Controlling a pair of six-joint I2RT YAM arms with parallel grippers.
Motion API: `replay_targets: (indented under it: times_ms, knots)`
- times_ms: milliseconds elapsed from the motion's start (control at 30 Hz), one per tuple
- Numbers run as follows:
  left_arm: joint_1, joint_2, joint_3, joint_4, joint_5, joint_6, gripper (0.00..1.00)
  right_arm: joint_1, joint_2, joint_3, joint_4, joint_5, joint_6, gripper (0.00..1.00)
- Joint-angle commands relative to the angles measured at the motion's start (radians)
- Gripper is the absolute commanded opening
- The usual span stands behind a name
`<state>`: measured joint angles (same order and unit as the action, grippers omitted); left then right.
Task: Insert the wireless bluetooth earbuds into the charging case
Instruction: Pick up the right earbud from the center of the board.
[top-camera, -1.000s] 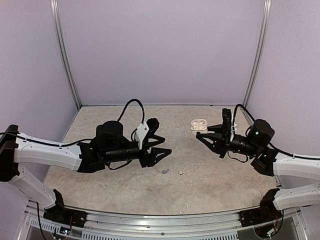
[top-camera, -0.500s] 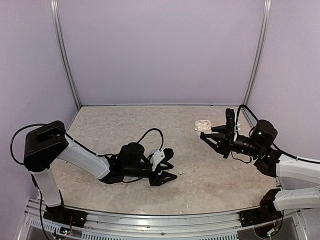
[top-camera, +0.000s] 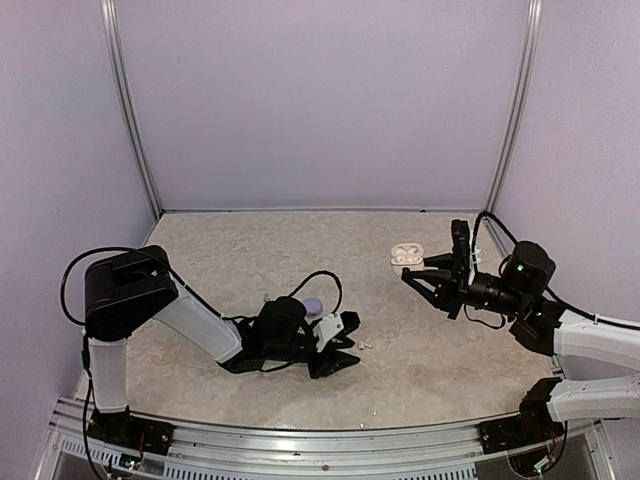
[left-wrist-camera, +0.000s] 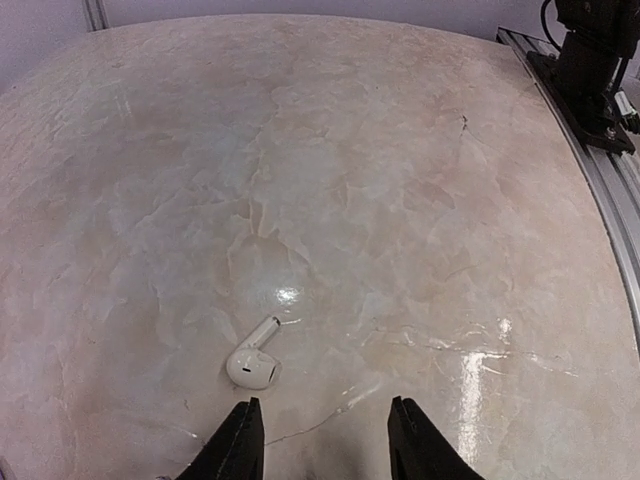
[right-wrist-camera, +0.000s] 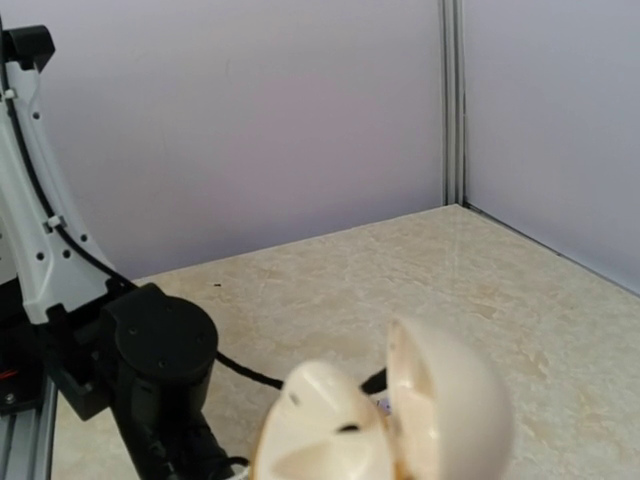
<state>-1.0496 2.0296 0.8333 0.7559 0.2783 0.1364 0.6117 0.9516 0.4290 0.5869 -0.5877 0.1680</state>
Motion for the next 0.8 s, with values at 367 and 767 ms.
replay_targets:
  times_ms: [367,767]
  knots:
    - [-0.005,0.091,0.095,-0.089,-0.109,0.058,0.41,-0.02,-0.023,-0.008,-0.004,0.0,0.001,0.0]
    - [0.006,0.136,0.149,-0.145,-0.117,0.083,0.38,-0.021,-0.03,-0.01,-0.011,0.003,-0.001,0.0]
